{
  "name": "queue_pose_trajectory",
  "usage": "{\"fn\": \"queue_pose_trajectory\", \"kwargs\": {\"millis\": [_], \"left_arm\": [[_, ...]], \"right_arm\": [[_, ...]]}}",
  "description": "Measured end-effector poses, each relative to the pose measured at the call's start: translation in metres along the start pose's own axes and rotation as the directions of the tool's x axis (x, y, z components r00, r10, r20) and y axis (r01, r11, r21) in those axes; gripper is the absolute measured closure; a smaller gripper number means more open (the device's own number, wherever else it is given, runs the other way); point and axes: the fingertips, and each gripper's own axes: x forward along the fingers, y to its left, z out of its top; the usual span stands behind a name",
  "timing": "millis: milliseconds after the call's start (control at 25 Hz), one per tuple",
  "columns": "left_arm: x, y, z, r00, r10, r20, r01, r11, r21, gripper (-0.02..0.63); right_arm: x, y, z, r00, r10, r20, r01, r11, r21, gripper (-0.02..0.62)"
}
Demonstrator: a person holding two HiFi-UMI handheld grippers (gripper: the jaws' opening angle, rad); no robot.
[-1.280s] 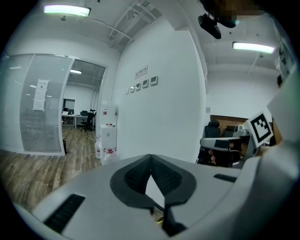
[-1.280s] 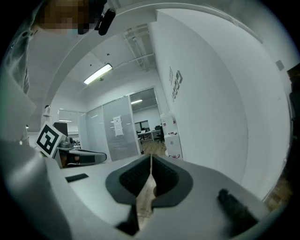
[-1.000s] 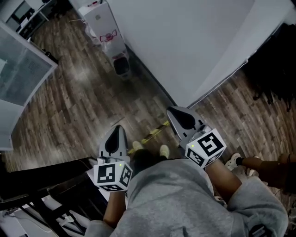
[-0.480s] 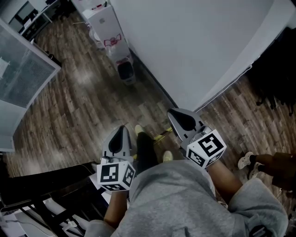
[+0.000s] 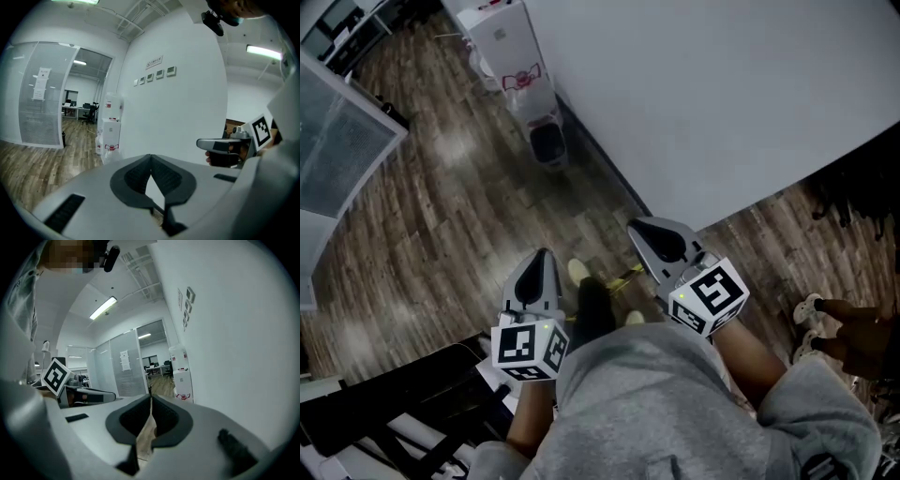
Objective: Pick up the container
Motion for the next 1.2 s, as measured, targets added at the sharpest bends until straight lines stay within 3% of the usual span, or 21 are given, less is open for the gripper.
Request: {"fn": "queue_pose_trajectory", "kwargs": {"millis": [280, 400, 800, 1200], "left_arm": [[0.054, 0.047, 0.026, 1.000, -0.011, -0.016, 0.010, 1.000, -0.027, 0.592], [0.072, 0.069, 0.041, 1.000, -0.005, -0.024, 0.005, 1.000, -0.010, 0.592], [0.128, 0.152, 0.069, 0.998, 0.016, -0.053, -0.017, 0.999, -0.027, 0.592], [0.158, 0.215, 0.084, 0.998, 0.001, -0.059, -0.002, 1.000, -0.031, 0.592]], "right_arm": [[0.073, -0.013, 0.013, 0.998, 0.045, -0.044, -0.045, 0.999, 0.019, 0.565], [0.107, -0.025, 0.024, 0.999, 0.027, -0.041, -0.025, 0.998, 0.064, 0.565], [0.212, -0.047, 0.047, 0.997, 0.002, -0.077, 0.002, 0.999, 0.046, 0.565], [0.282, -0.047, 0.052, 0.996, -0.010, -0.089, 0.014, 0.999, 0.049, 0.565]]}}
